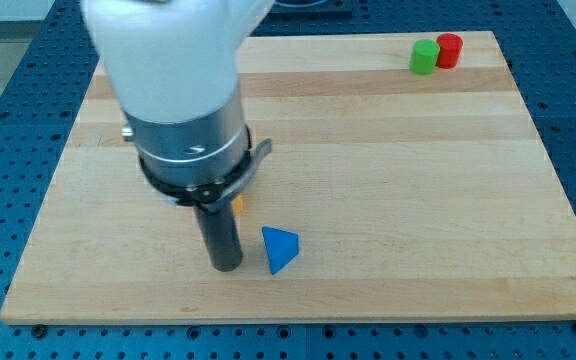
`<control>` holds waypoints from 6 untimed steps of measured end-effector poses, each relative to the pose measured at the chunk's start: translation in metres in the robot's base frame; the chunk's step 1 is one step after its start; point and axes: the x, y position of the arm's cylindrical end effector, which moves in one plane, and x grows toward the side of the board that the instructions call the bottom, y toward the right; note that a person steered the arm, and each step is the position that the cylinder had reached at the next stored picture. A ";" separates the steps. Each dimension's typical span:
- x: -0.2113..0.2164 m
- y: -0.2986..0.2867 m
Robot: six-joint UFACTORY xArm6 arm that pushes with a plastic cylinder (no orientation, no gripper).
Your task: Move the blue triangle to the bottom center of the board
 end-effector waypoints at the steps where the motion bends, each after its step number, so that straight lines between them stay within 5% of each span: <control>1: -0.045 -0.003; 3: -0.076 0.011; 6: -0.047 0.024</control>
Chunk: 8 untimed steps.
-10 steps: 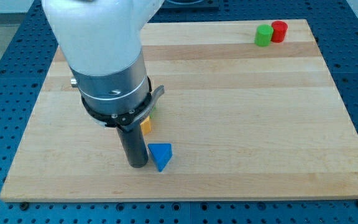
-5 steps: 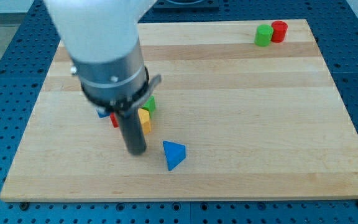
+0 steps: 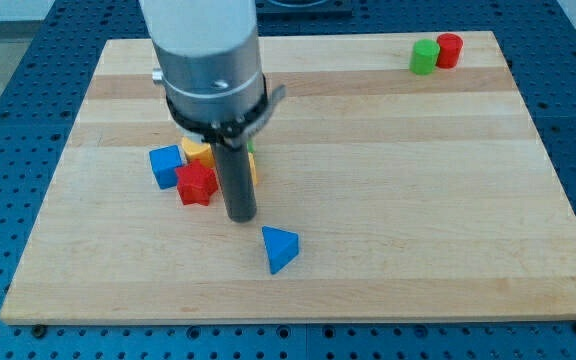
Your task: Move the blue triangle to the bottom center of the board
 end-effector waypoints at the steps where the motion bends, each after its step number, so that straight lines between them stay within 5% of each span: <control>1: 0.005 0.004; 4: 0.024 0.039; 5: 0.000 -0.024; 7: 0.008 -0.045; 8: -0.058 -0.045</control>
